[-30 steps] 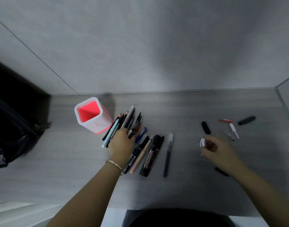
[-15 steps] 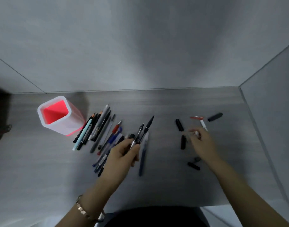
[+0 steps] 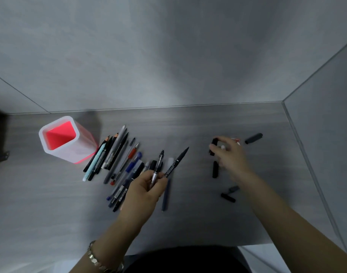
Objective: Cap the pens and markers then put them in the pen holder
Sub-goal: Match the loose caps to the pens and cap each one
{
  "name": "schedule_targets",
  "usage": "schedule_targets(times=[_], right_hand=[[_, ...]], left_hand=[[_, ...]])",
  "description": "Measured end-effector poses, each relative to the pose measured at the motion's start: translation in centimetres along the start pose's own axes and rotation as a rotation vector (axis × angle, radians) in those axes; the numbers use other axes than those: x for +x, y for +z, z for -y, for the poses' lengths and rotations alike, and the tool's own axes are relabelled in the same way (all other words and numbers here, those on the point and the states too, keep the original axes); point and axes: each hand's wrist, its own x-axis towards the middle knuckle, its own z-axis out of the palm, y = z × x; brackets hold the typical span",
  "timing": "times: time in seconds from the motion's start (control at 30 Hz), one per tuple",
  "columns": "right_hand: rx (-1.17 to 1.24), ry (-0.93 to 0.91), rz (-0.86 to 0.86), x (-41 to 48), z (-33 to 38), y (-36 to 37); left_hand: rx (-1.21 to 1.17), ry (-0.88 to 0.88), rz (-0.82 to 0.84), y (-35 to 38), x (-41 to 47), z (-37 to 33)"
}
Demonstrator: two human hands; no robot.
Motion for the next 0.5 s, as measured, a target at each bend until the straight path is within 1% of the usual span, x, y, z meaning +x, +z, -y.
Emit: schedule_targets(times=[0.03, 0.07, 0.13, 0.27, 0.5], right_hand=[[0.197, 0.041, 0.017, -1.1, 0.1, -0.3], [0.332, 0.055, 0.021, -2.1, 0.2, -0.6], [0.478, 0.045, 0.018, -4.0, 0.4, -1.1], [0.510, 0.035, -0.015, -6.2, 0.9, -1.3], [0.528, 0.034, -0.011, -7.6, 1.1, -0.4]], left_hand=[[0.016, 0.009, 0.011, 0.1, 0.0, 0.1], [0.035, 0.018, 0.025, 0.1, -0.1, 0.1], [0.052, 0.027, 0.061, 0.4, -0.2, 0.2], [0.043, 0.026, 0.096, 0.9, -0.6, 0.0], [0.066, 0.052, 0.109, 0.8, -0.8, -0.4]])
